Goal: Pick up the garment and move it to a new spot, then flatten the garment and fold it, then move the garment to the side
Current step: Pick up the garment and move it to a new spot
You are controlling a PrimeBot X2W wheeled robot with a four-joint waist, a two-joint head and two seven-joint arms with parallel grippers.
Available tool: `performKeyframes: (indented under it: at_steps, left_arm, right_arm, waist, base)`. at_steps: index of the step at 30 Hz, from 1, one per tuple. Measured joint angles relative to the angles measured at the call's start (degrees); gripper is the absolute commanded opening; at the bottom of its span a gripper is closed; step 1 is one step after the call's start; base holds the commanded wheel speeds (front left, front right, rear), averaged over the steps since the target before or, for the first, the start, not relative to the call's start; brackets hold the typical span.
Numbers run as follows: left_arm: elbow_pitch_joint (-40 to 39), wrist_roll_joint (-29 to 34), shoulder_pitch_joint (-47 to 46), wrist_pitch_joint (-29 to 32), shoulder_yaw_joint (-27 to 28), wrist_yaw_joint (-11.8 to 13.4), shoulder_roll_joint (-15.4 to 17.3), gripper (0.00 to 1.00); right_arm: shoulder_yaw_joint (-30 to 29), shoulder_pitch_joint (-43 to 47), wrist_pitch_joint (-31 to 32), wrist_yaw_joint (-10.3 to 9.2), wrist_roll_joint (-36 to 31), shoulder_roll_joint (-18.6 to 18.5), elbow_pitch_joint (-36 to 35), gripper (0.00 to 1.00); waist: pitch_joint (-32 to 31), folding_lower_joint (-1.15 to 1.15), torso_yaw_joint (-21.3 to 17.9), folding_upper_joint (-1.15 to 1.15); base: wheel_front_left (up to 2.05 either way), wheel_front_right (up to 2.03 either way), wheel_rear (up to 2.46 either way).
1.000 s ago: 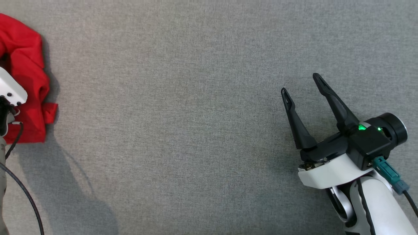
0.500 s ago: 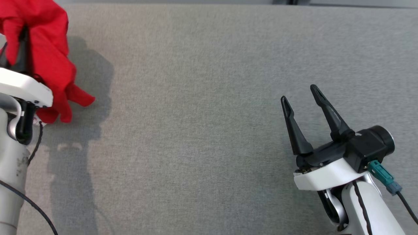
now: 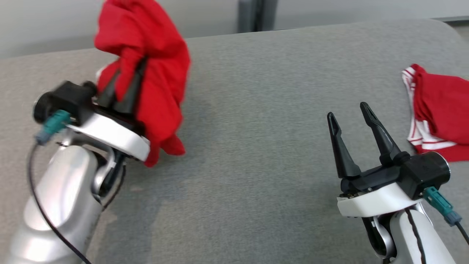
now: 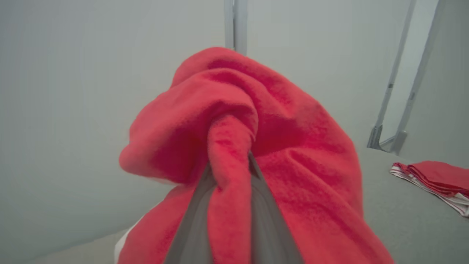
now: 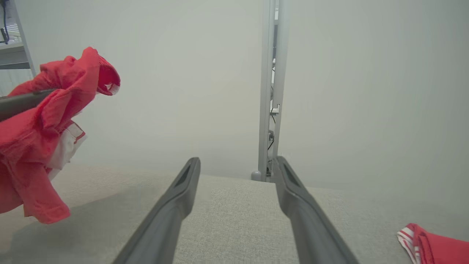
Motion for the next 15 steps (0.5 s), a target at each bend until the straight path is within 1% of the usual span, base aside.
performKeyframes:
  at_steps: [2, 5, 7, 11, 13, 15]
  left_arm:
    - [-2.2, 3.7, 0.6, 0.5, -2.7, 1.1, 0.2, 0.00]
    - [-3.3, 4.2, 2.1, 1.6, -5.2, 1.9, -2.2, 0.00]
    - [-3.4, 5.7, 2.2, 1.6, -7.1, 2.3, -3.1, 0.00]
    - [-1.7, 11.9, 1.6, 1.6, -11.3, 4.5, -3.4, 0.00]
    - [-0.1, 13.5, 0.8, 1.6, -12.6, 5.6, -4.6, 0.00]
    - [1.7, 14.8, -0.5, 1.3, -13.8, 6.2, -5.5, 0.00]
  right_arm:
    - [-0.4, 0.1, -0.3, 0.00, 0.2, 0.0, -0.1, 1.00]
    - [-0.4, 0.0, -0.4, 0.00, 0.6, 0.1, -0.3, 1.00]
    - [-0.7, -0.1, -0.6, 0.00, 1.3, 0.1, -0.4, 1.00]
    - [-1.2, -0.2, -0.9, 0.00, 2.6, 0.1, -0.5, 1.00]
    - [-1.5, -0.2, -0.9, 0.00, 3.1, 0.1, -0.6, 1.00]
    - [-1.6, -0.2, -1.0, 0.00, 3.7, 0.1, -0.7, 1.00]
  waist:
    - [0.1, 0.00, -1.8, 0.00]
    - [0.7, 0.00, -4.7, 0.00]
    - [1.3, 0.00, -6.6, 0.00]
    - [2.9, 0.00, -10.2, 0.00]
    - [3.7, 0.00, -11.9, 0.00]
    - [4.5, 0.00, -13.3, 0.00]
  base:
    - [0.00, 0.00, 0.00]
    - [0.00, 0.00, 0.00]
    - [0.00, 0.00, 0.00]
    - [0.00, 0.00, 0.00]
    - [0.00, 0.00, 0.00]
    - [0.00, 0.00, 0.00]
